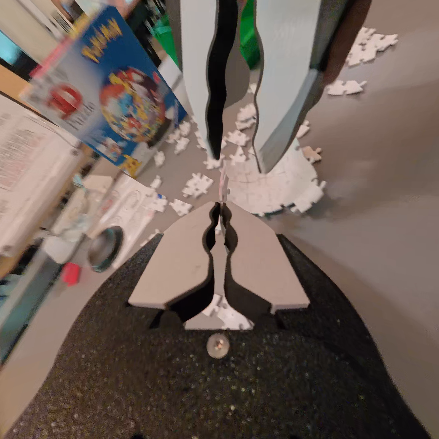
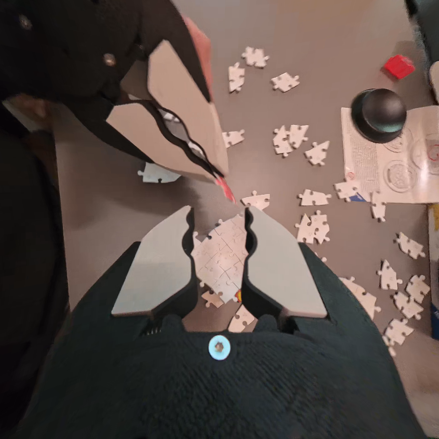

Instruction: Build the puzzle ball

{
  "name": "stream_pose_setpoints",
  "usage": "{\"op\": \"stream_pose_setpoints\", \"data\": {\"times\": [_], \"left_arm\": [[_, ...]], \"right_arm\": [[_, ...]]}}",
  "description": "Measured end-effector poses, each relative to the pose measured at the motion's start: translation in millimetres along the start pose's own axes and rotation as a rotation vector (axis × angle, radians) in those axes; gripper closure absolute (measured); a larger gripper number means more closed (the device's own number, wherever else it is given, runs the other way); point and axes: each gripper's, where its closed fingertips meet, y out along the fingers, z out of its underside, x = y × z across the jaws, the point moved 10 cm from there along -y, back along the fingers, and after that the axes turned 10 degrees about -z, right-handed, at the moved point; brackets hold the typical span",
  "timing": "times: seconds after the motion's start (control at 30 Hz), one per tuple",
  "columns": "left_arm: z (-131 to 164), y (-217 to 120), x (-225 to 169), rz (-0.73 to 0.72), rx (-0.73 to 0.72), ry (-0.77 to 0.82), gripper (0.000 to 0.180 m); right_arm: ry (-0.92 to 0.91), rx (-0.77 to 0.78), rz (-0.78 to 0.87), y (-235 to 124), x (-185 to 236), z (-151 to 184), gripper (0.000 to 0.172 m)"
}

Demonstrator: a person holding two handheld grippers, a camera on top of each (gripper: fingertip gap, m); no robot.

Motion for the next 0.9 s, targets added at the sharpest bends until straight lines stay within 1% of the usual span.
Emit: {"op": "stream_pose_setpoints", "data": {"times": [0.03, 0.07, 0.13, 0.17, 0.23, 0.3, 0.4, 0.43, 0.53, 0.57, 0.67, 0.7, 0.8, 0.87, 0.9], "left_arm": [[-1.5, -4.5, 2.1, -0.053, -0.054, 0.041, 0.179], [-4.6, -10.4, 3.0, -0.122, -0.130, 0.111, 0.179], [-13.5, -23.7, -0.5, -0.280, -0.311, 0.318, 0.179], [-17.9, -28.5, -4.0, -0.349, -0.372, 0.421, 0.179], [-24.6, -32.2, -9.9, -0.453, -0.424, 0.610, 0.179], [-29.9, -32.3, -15.7, -0.512, -0.488, 0.781, 0.179], [-36.3, -29.0, -20.0, -0.551, -0.557, 0.907, 0.179], [-37.7, -27.2, -20.3, -0.556, -0.568, 0.927, 0.179], [-39.8, -21.2, -19.9, -0.543, -0.576, 0.962, 0.179], [-39.7, -19.7, -19.4, -0.544, -0.575, 0.965, 0.178], [-37.1, -14.3, -16.5, -0.525, -0.548, 0.951, 0.176], [-35.7, -12.4, -15.5, -0.514, -0.531, 0.937, 0.170], [-31.1, -8.2, -10.8, -0.461, -0.472, 0.814, 0.153], [-27.2, -8.0, -6.0, -0.419, -0.434, 0.684, 0.144], [-24.8, -8.1, -3.3, -0.394, -0.409, 0.599, 0.141]], "right_arm": [[0.043, -0.061, 0.018, -8.8, -3.2, 4.2, 0.129], [0.091, -0.143, 0.013, -17.2, -6.1, 8.6, 0.128], [0.212, -0.340, -0.066, -30.0, -11.5, 17.3, 0.124], [0.276, -0.437, -0.112, -34.3, -14.6, 21.1, 0.124], [0.374, -0.599, -0.244, -37.7, -18.4, 28.7, 0.124], [0.467, -0.696, -0.359, -36.1, -22.2, 35.5, 0.127], [0.540, -0.769, -0.523, -29.2, -23.0, 38.4, 0.132], [0.543, -0.779, -0.557, -27.0, -22.0, 37.4, 0.132], [0.494, -0.747, -0.641, -21.1, -15.8, 33.2, 0.143], [0.473, -0.766, -0.661, -22.1, -15.3, 32.2, 0.155], [0.449, -0.764, -0.607, -23.2, -19.4, 32.8, 0.162], [0.430, -0.768, -0.599, -24.4, -20.2, 32.9, 0.167], [0.389, -0.749, -0.485, -27.6, -23.2, 34.6, 0.169], [0.366, -0.711, -0.389, -29.6, -23.5, 35.0, 0.169], [0.345, -0.681, -0.302, -30.3, -23.5, 34.2, 0.169]]}}
